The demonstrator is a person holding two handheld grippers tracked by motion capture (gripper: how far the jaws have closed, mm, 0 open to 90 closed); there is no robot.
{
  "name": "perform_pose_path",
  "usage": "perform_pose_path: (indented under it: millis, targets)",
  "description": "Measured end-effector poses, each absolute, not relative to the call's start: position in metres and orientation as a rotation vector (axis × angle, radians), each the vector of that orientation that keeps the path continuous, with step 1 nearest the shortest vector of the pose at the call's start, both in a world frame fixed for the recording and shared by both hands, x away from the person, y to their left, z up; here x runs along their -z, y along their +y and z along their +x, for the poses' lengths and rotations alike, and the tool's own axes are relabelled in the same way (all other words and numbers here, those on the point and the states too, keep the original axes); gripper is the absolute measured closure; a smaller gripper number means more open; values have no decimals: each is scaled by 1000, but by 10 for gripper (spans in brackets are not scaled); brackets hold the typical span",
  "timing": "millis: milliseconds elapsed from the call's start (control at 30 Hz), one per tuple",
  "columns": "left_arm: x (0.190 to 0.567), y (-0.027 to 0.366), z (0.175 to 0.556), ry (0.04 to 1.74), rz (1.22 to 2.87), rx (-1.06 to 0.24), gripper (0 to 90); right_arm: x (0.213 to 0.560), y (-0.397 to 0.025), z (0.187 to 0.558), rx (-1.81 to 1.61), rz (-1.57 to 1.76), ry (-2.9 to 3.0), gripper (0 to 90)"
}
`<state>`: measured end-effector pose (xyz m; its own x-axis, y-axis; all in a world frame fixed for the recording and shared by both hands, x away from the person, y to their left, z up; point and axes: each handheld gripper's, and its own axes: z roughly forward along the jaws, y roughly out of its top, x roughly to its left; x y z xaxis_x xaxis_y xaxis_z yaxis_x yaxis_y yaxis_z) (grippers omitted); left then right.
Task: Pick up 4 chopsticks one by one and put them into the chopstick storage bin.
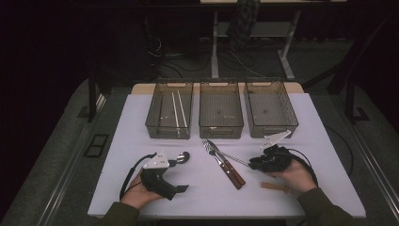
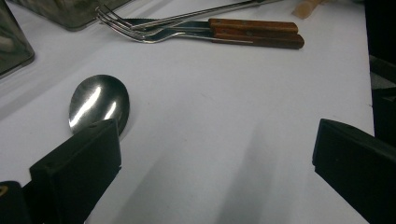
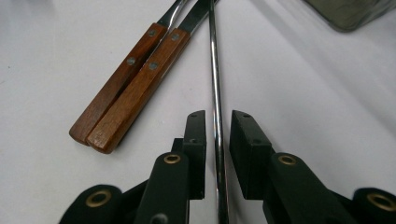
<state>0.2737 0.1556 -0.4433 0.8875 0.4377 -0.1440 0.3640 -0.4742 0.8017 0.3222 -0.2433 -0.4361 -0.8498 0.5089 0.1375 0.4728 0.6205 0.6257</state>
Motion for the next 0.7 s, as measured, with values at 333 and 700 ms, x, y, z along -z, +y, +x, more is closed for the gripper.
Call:
perform_pose_path:
  millis: [333,700]
  targets:
    - [443,155,274,573,2118,-98,0,442,-236,323,-994,805,2783,794]
    - [444,155,274,570,2125,-97,0,444,-235,319,-985,792,2753,842]
